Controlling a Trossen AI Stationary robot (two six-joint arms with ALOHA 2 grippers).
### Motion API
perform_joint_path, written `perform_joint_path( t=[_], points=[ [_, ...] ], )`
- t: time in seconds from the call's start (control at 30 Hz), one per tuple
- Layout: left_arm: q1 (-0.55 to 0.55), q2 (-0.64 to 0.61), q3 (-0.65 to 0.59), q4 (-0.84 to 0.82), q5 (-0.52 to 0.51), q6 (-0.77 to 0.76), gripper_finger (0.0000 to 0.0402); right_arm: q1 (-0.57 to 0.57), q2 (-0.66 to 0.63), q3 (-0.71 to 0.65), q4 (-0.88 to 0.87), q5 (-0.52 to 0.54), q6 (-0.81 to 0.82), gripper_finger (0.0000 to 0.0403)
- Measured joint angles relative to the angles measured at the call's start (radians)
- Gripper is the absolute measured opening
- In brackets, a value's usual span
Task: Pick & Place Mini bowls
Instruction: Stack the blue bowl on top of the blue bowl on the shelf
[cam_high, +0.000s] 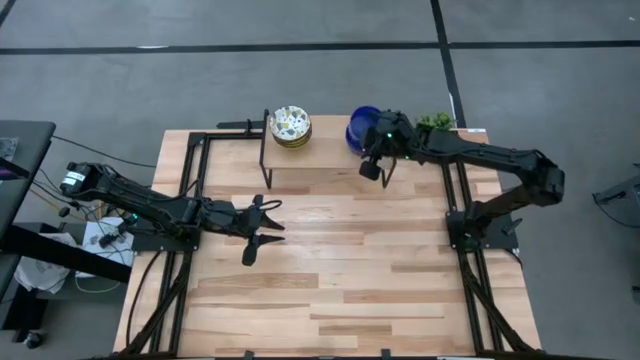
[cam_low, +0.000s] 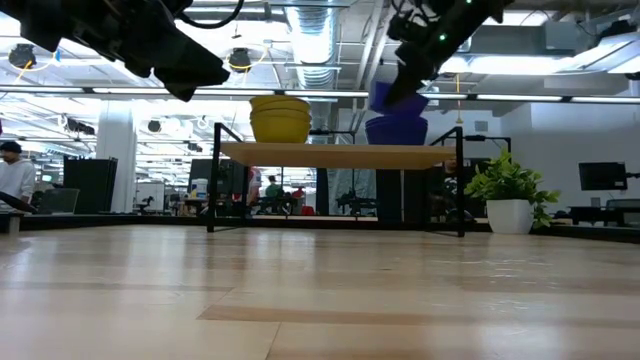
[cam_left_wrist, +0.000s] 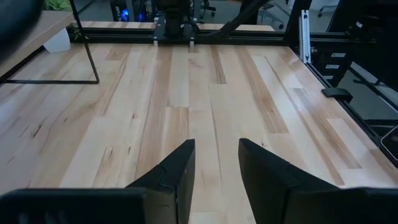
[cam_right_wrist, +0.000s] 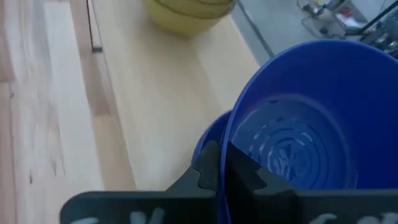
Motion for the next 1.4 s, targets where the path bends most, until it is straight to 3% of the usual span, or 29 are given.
perform_joint_path(
  t=[0.93, 1.4],
  points=[
    [-0.004, 0.0, 0.0, 0.001, 0.0, 0.0, 0.0121, -0.012, 0.028, 0.0, -0.028, -0.023, 0.036, 0.0011],
    [-0.004, 0.0, 0.0, 0.001, 0.0, 0.0, 0.0121, -0.012, 0.028, 0.0, -0.028, -0.017, 0.037, 0.0082]
  ],
)
